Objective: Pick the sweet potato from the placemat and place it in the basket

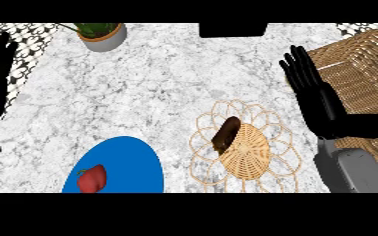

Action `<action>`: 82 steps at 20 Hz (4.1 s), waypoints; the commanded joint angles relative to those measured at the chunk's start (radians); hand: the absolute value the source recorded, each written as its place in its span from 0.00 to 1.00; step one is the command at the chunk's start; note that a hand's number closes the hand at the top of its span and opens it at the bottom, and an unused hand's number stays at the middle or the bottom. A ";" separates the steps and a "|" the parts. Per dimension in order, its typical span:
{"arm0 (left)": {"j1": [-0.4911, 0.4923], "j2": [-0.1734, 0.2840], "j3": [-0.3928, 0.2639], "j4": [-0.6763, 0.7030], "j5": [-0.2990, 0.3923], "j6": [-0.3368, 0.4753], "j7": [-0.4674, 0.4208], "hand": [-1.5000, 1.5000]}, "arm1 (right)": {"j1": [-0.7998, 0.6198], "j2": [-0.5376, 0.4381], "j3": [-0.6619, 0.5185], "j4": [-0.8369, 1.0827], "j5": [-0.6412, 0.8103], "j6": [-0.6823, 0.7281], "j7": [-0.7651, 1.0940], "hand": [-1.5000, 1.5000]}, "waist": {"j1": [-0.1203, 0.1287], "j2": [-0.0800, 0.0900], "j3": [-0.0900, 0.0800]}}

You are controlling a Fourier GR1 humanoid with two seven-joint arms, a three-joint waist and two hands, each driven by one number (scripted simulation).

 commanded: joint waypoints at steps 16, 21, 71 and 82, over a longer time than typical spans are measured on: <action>0.023 -0.120 -0.205 0.168 -0.019 -0.154 0.036 0.50 | -0.458 0.183 0.495 0.424 0.869 -0.372 0.505 0.00 | 0.066 0.072 -0.033; 0.012 -0.118 -0.203 0.170 -0.021 -0.169 0.039 0.50 | -0.701 0.307 0.472 0.600 0.869 -0.245 0.898 0.00 | 0.073 0.064 -0.034; 0.102 -0.143 -0.079 0.206 -0.053 -0.245 0.002 0.50 | -0.478 0.200 0.413 0.298 0.965 0.089 1.251 0.00 | 0.001 0.050 -0.028; 0.042 -0.208 -0.078 0.222 -0.144 -0.204 0.030 0.50 | -0.426 0.274 0.357 0.439 1.040 0.209 1.270 0.00 | 0.010 0.055 -0.029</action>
